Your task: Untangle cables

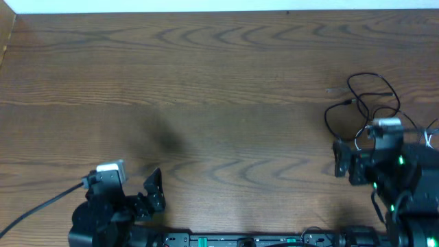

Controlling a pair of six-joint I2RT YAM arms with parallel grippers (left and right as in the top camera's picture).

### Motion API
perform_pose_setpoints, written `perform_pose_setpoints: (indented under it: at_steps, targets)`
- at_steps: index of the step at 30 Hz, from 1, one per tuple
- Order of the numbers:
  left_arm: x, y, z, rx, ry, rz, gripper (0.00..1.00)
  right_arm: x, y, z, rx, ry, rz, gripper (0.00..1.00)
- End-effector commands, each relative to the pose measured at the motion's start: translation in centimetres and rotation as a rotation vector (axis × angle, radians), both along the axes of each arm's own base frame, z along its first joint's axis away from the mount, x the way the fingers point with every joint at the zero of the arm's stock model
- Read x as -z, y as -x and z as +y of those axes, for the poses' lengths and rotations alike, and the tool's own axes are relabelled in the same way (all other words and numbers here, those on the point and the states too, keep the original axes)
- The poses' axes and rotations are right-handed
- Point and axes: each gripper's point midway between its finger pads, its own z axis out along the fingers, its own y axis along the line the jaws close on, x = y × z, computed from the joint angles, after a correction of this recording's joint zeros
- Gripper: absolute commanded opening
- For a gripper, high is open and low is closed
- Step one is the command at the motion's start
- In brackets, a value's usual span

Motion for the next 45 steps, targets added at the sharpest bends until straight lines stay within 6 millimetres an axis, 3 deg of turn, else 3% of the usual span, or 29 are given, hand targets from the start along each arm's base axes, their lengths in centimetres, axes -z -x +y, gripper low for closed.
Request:
perform_pose_setpoints:
  at_steps: [1, 12, 28, 36, 45]
  targets:
    - [0.3, 0.3, 0.2, -0.008, -0.005, 0.004, 0.97, 0.4, 1.1, 0.0, -0.009, 0.014, 0.004, 0.99]
    - [0.4, 0.4, 0.2, -0.008, -0.006, 0.009, 0.97, 3.5, 4.3, 0.0, -0.010, 0.012, 0.176, 0.99]
    - [0.4, 0.4, 0.2, -0.008, -0.006, 0.009, 0.97, 3.4, 4.3, -0.7, 0.015, 0.053, 0.150, 0.99]
    - [0.4, 0.4, 0.2, -0.008, -0.006, 0.009, 0.97, -0.4, 0.9, 1.2, -0.088, 0.061, -0.300, 0.99]
    - [0.4, 0.4, 0.2, -0.008, -0.006, 0.009, 0.97, -0.2, -1.0, 2.2, -0.109, 0.033, -0.624, 0.99]
